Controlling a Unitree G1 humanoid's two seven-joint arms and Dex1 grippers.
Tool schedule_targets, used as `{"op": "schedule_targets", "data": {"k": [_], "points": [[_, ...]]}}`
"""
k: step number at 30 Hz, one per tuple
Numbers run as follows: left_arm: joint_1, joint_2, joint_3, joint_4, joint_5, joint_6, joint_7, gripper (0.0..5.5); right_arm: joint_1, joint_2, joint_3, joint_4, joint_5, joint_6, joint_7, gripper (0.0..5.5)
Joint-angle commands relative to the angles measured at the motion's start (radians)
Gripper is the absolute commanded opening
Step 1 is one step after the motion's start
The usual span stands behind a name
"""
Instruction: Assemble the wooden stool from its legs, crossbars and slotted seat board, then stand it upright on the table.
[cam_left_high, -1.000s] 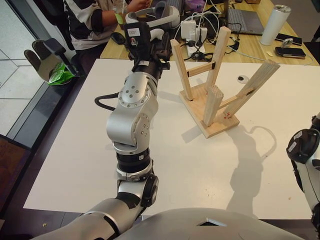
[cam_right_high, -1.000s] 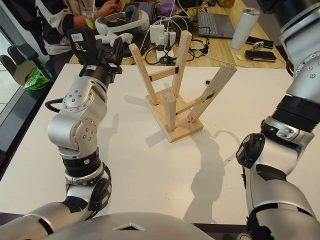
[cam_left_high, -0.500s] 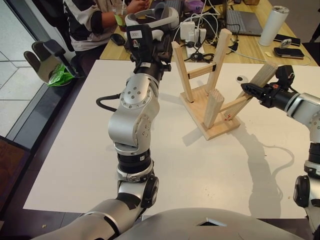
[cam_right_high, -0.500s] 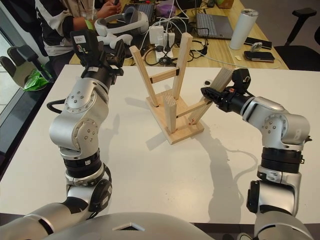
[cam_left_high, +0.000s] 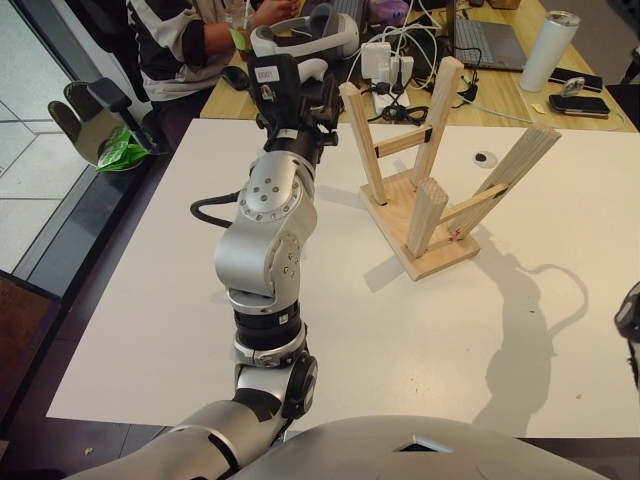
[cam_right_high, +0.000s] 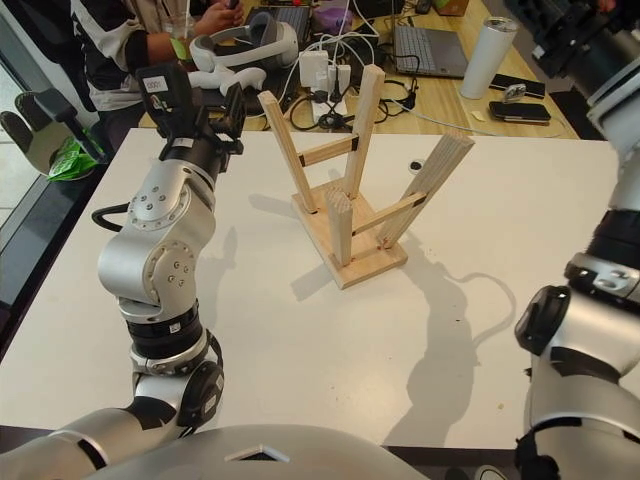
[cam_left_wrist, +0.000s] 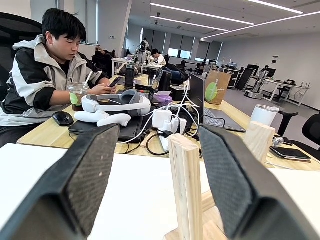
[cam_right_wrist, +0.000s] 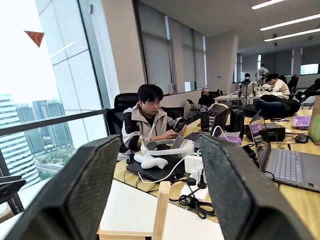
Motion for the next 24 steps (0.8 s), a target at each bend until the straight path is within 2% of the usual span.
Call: {"op": "schedule_targets", "data": {"k": [1, 3, 6, 9, 13, 19, 24], "points": [[0.008, 0.032, 0.003, -0.036, -0.003, 0.012, -0.028, 2.91, 0.070, -0.115, 0.131, 0.039, -0.069, 0.058, 0.186, 2.87], [0.010, 0.054, 0.016, -0.075, -0.036, 0.015, -0.070, 2.91, 0.152, -0.129, 0.117, -0.032, -0.022, 0.140, 0.227, 2.87], [0.032, 0.073, 0.027, -0.144, -0.121, 0.041, -0.157, 2.91, 0.245, -0.103, 0.041, -0.146, 0.068, 0.271, 0.199, 2.87], [0.068, 0.090, 0.024, -0.213, -0.228, 0.089, -0.246, 2.91, 0.318, -0.085, 0.003, -0.223, 0.105, 0.321, 0.160, 2.87], [0.122, 0.126, 0.079, -0.310, -0.420, 0.182, -0.356, 2.91, 0.391, -0.081, 0.028, -0.260, 0.049, 0.263, 0.116, 2.87], [0.139, 0.169, 0.180, -0.362, -0.653, 0.261, -0.395, 2.91, 0.439, -0.045, 0.040, -0.304, 0.035, 0.230, 0.082, 2.87], [0.188, 0.197, 0.155, -0.361, -0.774, 0.280, -0.395, 2.91, 0.437, -0.018, 0.048, -0.310, 0.042, 0.230, 0.080, 2.18]]}}
